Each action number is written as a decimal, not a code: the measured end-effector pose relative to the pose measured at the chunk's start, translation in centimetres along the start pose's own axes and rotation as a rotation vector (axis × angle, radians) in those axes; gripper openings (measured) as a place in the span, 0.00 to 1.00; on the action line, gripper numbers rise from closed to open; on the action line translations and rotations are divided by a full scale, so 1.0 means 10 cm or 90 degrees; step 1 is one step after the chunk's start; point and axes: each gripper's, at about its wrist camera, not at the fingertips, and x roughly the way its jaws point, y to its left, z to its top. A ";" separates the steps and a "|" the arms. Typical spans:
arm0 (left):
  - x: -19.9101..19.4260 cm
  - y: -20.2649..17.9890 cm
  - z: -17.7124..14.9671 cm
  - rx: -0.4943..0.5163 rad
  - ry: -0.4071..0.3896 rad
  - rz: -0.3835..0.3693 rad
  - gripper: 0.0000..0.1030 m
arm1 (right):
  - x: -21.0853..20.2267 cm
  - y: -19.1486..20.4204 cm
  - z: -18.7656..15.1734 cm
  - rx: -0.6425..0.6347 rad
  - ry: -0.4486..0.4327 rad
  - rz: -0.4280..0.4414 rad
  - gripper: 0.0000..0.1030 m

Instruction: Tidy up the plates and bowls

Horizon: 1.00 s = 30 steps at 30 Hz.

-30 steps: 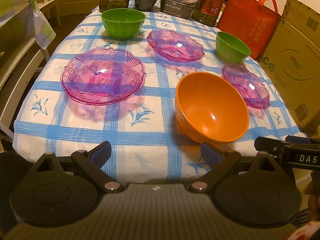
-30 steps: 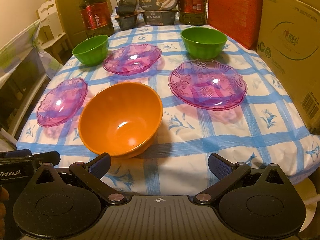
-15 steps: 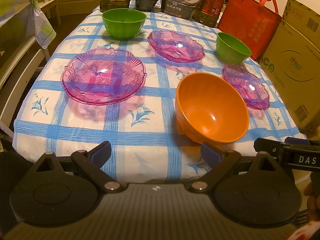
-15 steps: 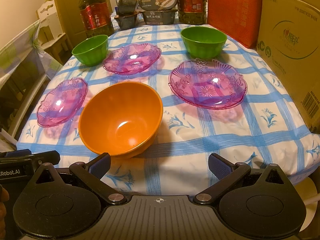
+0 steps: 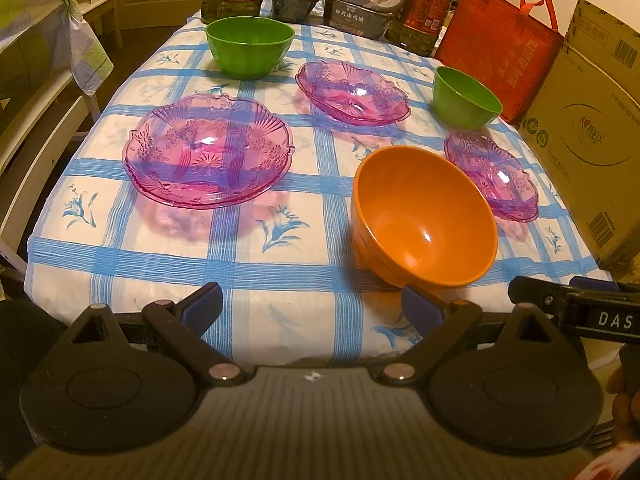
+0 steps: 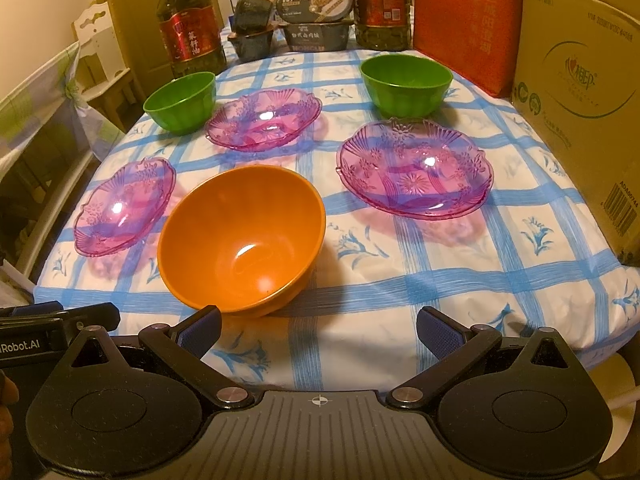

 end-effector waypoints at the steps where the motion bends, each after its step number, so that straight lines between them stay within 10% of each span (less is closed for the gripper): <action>1: 0.00 0.01 0.00 -0.001 0.000 -0.001 0.92 | 0.00 0.00 0.00 -0.001 0.000 0.000 1.00; 30: -0.06 0.28 0.10 -0.051 -0.021 0.001 0.93 | -0.01 0.13 0.10 0.000 -0.036 0.025 1.00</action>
